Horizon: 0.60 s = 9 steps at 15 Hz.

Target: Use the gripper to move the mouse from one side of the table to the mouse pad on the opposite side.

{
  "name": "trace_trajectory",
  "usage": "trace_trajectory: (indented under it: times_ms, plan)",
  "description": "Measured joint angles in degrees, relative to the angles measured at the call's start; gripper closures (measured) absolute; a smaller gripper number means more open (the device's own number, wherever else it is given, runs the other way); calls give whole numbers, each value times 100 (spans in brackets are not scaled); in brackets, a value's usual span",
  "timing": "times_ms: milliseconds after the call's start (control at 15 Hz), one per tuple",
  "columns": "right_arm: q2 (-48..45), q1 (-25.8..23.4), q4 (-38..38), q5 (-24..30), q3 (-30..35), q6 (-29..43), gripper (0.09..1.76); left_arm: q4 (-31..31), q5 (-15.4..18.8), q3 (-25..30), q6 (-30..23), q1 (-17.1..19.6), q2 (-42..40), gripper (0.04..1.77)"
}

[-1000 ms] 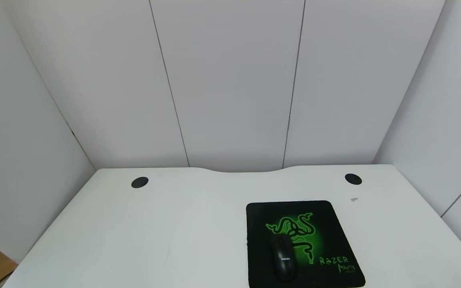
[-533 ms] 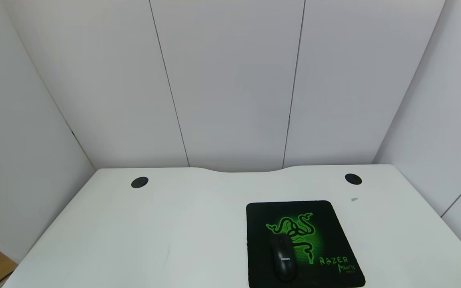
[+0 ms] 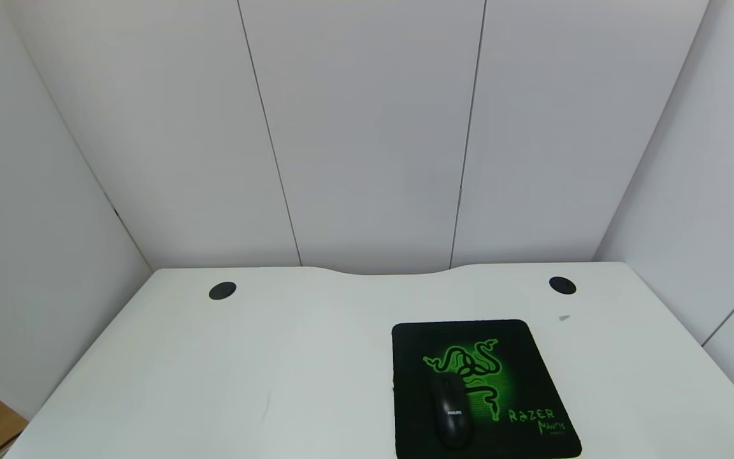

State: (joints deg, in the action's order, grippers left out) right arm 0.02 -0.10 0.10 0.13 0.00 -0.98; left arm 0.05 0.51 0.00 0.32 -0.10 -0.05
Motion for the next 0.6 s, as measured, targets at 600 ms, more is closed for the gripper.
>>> trace_trajectory:
  times_ms: [600]
  plan:
    - [0, -4, 0, 7, 0, 2, 14, 5, -5, 0, -41, 0, 0, 9]
